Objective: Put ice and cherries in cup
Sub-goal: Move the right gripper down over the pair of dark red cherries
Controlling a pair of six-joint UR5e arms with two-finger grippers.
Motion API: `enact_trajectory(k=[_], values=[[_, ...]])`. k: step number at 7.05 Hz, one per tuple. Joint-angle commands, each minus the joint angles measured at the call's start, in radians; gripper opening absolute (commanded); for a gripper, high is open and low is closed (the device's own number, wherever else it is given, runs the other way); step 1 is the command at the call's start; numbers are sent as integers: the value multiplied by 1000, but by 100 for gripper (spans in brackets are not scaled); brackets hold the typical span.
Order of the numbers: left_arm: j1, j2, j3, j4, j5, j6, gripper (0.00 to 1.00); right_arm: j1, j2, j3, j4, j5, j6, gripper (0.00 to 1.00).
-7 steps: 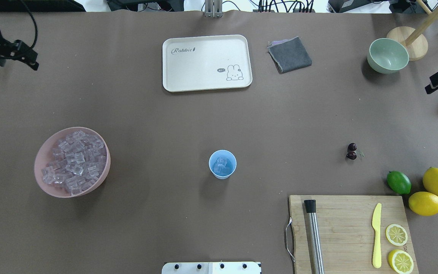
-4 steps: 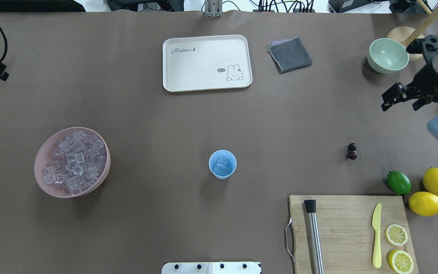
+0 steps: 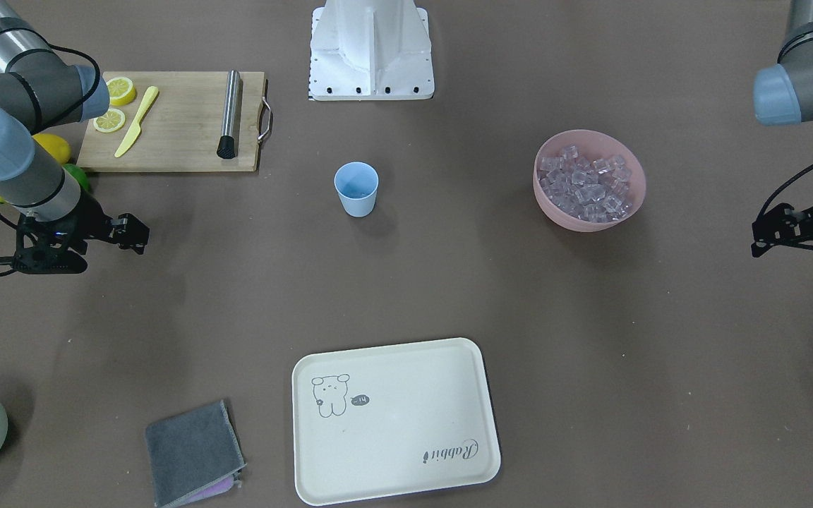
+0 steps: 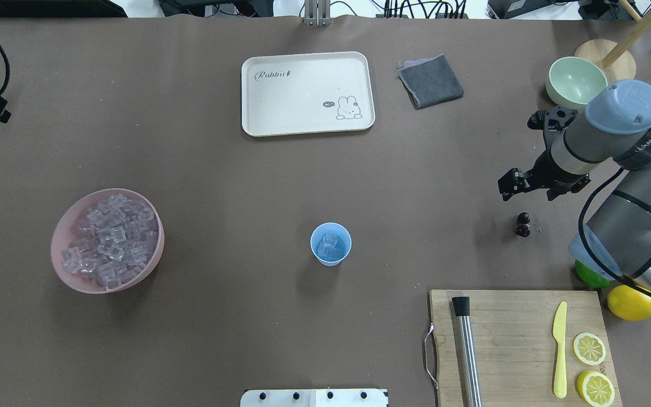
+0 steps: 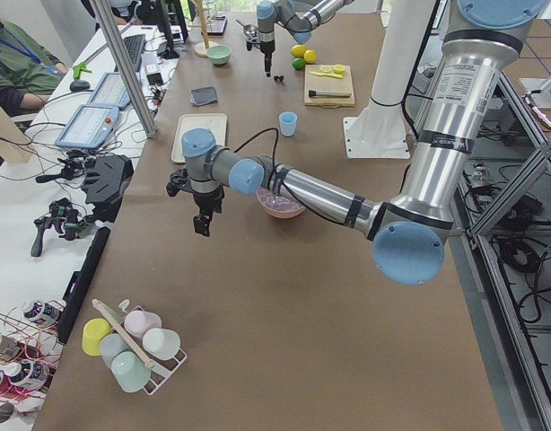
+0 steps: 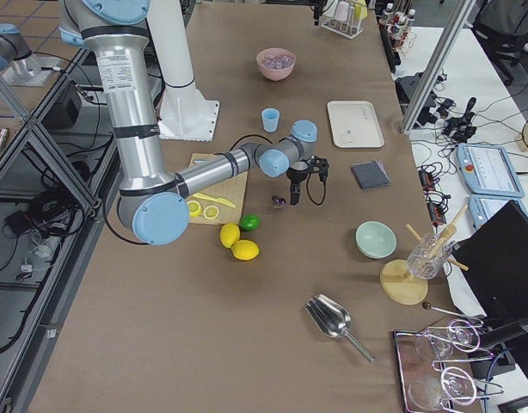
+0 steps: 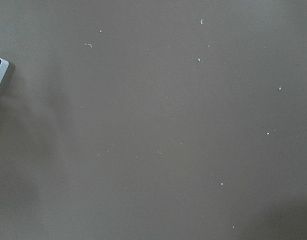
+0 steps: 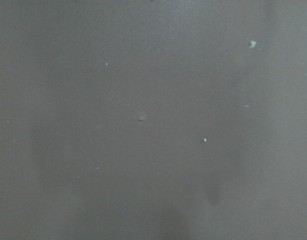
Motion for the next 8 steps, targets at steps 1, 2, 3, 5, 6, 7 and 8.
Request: enact_trajectory(k=[1, 2, 3, 5, 6, 7, 8], values=[[2, -2, 4, 1, -2, -1, 97, -22, -15, 13, 6, 4, 9, 100], [4, -2, 5, 1, 0, -4, 97, -23, -33, 14, 7, 25, 12, 99], [4, -3, 8, 1, 0, -6, 97, -26, -38, 14, 7, 27, 11, 98], [5, -5, 8, 1, -3, -9, 97, -47, -44, 14, 7, 33, 35, 94], [5, -5, 11, 0, -14, -9, 97, -57, -45, 13, 6, 33, 43, 86], [5, -5, 14, -2, -15, -10, 97, -61, -45, 11, 6, 48, 43, 82], [7, -6, 16, -2, -15, -10, 97, -60, -45, 16, 3, 64, 43, 78]])
